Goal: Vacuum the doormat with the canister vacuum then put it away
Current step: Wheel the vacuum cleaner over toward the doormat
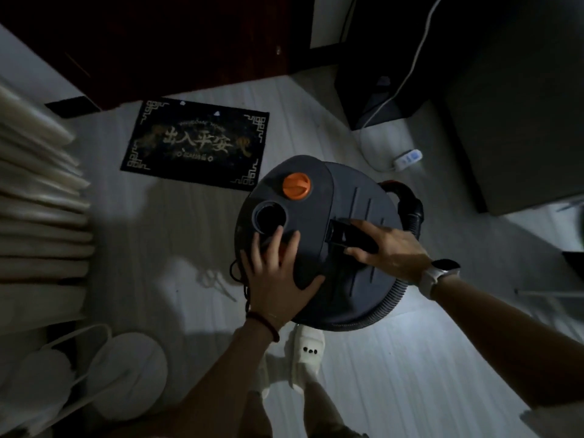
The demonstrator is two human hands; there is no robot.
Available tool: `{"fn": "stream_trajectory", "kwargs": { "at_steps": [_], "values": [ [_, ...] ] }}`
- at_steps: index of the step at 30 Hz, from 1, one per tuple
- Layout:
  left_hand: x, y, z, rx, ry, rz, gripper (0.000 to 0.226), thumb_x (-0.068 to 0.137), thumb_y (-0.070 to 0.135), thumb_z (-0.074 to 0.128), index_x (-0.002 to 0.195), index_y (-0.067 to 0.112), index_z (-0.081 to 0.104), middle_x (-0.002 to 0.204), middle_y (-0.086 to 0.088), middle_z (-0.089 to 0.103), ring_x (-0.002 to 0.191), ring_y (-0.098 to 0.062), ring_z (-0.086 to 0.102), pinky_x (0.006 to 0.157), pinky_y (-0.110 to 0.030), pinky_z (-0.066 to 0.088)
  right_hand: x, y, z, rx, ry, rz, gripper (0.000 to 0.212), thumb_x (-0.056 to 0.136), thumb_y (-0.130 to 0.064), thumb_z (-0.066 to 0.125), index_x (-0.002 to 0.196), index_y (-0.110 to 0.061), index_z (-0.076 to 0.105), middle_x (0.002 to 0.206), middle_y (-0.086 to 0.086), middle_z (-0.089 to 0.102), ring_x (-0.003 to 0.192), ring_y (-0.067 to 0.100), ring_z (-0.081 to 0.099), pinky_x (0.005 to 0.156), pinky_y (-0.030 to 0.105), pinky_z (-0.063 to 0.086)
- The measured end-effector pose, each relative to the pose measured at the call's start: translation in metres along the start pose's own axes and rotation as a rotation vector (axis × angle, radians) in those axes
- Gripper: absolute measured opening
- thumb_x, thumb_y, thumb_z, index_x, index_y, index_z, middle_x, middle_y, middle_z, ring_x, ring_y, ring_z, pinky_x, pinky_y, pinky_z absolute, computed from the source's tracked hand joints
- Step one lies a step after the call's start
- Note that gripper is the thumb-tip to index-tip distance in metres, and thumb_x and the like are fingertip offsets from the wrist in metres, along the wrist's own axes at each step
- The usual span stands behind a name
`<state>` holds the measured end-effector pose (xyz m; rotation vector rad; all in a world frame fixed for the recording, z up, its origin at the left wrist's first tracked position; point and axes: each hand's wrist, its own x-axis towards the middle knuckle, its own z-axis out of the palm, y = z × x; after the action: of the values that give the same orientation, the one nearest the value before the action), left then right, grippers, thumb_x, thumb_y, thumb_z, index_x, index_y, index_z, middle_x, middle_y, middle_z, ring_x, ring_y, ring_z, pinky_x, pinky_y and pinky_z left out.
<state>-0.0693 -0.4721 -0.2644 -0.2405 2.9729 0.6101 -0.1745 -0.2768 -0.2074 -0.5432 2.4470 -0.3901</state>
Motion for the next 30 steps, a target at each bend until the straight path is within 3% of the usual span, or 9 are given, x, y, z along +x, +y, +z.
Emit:
{"fn": "stream_trajectory", "kwargs": {
  "at_steps": [7,13,16,20,25,30],
  "values": [
    [0.036,0.061,0.023,-0.005,-0.013,0.031,0.082,0.067,0.069,0.048,0.136,0.025,0.038,0.145,-0.007,0.032,0.130,-0.042,0.023,0.097,-0.068,0.032,0.002,0.062,-0.027,-0.034,0.013,0.084,0.062,0.090,-0.057,0.037,0.144,-0.030,0.020,0.128,0.008,0.050,0.108,0.027,0.054,0.084,0.041,0.049],
    [0.100,0.048,0.011,0.062,-0.109,0.360,0.082,0.068,0.071,0.043,0.138,0.031,0.030,0.149,0.001,0.021,0.134,-0.037,0.017,0.100,-0.065,0.033,-0.012,0.060,-0.012,0.111,0.250,0.305,0.058,0.089,-0.053,0.044,0.138,-0.024,0.035,0.128,0.009,0.055,0.108,0.031,0.057,0.080,0.039,0.047],
    [0.146,0.048,-0.005,0.188,-0.197,0.519,0.079,0.069,0.073,0.041,0.140,0.040,0.026,0.155,-0.002,0.019,0.140,-0.037,0.013,0.106,-0.067,0.021,-0.011,0.044,-0.002,0.267,0.393,0.459,0.057,0.088,-0.050,0.050,0.134,-0.019,0.041,0.122,0.013,0.061,0.103,0.035,0.061,0.078,0.042,0.049],
    [0.198,0.063,-0.019,0.159,-0.224,0.516,0.075,0.072,0.053,0.067,0.139,0.041,0.035,0.158,-0.005,0.008,0.144,-0.035,0.002,0.112,-0.060,0.007,0.013,0.024,-0.002,0.508,0.564,0.617,0.047,0.088,-0.045,0.054,0.123,-0.014,0.047,0.105,0.016,0.067,0.095,0.039,0.062,0.071,0.041,0.046],
    [0.260,0.086,-0.018,0.028,-0.264,0.468,0.076,0.083,0.034,0.065,0.146,0.024,0.023,0.157,-0.010,0.011,0.145,-0.030,0.005,0.115,-0.049,0.019,0.062,0.008,-0.023,0.688,0.600,0.813,0.043,0.091,-0.042,0.049,0.114,-0.006,0.043,0.097,0.021,0.066,0.093,0.043,0.059,0.069,0.039,0.040],
    [0.332,0.100,-0.020,0.055,-0.422,0.591,0.073,0.089,0.030,0.057,0.148,0.028,0.014,0.158,0.004,0.006,0.145,-0.022,-0.011,0.115,-0.040,0.024,0.107,0.000,-0.049,0.836,0.627,0.947,0.044,0.092,-0.045,0.045,0.108,-0.004,0.040,0.101,0.021,0.063,0.096,0.042,0.058,0.070,0.036,0.034]
  ]
}}
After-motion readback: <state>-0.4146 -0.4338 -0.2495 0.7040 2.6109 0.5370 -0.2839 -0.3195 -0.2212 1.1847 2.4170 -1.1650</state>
